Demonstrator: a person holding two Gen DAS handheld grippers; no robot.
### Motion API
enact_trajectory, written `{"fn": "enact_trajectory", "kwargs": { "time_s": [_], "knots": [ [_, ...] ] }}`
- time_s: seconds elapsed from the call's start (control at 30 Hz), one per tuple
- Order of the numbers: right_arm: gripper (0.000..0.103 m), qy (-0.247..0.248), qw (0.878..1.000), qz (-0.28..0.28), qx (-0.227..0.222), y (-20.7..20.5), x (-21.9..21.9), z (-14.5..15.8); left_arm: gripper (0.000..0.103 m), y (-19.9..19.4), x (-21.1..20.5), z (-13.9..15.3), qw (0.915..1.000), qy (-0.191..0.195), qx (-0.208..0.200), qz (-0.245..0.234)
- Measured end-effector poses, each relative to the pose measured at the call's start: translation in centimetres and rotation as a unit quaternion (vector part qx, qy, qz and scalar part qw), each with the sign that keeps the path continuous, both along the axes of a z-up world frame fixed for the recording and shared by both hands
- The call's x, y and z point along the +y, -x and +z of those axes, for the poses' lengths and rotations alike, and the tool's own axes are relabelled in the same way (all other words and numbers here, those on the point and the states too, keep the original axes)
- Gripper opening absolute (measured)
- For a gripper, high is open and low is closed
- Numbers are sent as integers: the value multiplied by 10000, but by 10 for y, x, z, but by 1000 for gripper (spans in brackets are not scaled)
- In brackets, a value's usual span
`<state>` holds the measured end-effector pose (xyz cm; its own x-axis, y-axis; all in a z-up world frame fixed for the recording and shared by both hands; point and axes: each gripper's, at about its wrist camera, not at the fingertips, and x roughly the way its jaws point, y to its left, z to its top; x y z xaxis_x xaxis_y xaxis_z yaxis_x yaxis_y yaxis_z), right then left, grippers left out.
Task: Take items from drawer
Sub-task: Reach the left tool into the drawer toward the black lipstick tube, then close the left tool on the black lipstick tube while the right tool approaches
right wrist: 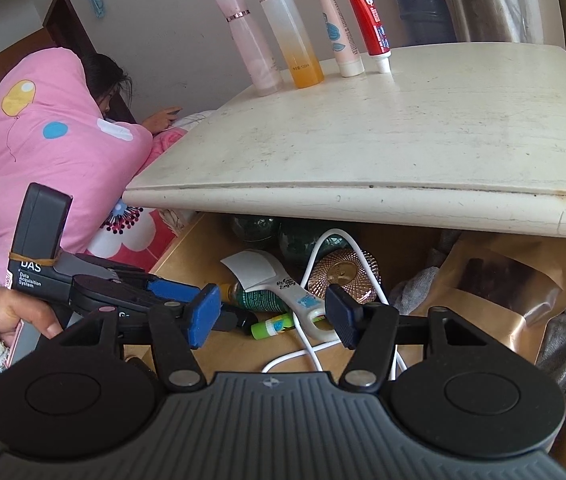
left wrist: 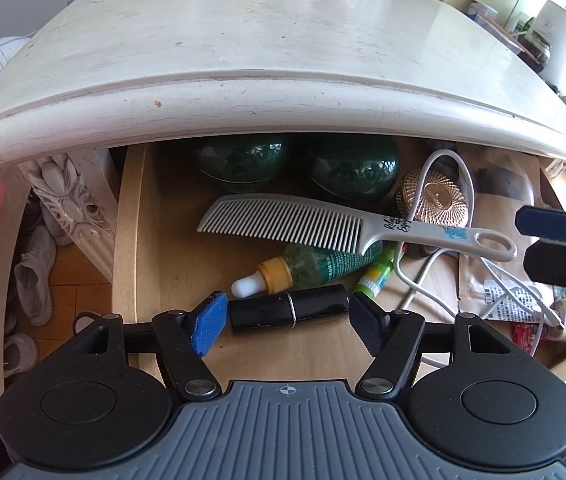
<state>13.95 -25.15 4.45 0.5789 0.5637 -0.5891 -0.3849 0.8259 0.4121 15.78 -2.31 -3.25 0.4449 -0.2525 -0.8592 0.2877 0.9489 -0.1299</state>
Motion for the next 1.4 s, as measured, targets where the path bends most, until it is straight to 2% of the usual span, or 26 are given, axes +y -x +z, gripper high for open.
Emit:
{"fn": "enact_trajectory", "kwargs": {
  "time_s": [0.27,0.47,0.63,0.77,1.0,1.23,1.4],
  "knots": [
    [61,-83,9997,113,220,-10,6,3,70,7,-5,0,9996,23,77,-264],
    [61,-363,9976,215,552,-22,14,1,70,16,-5,3,9991,134,107,-382],
    [60,-143,9974,355,613,-27,22,-1,70,21,-1,5,9986,174,101,-487],
    [56,151,9955,712,602,-32,31,-2,70,22,0,4,9983,115,111,-566],
    [53,844,9802,1724,494,-41,54,-7,68,23,-1,2,9980,10,112,-629],
    [51,1342,9601,2398,526,-50,74,-15,54,22,6,0,9982,-20,148,-587],
    [49,1522,9513,2636,493,-57,82,-18,46,22,9,-1,9981,-87,123,-593]
  ]
}}
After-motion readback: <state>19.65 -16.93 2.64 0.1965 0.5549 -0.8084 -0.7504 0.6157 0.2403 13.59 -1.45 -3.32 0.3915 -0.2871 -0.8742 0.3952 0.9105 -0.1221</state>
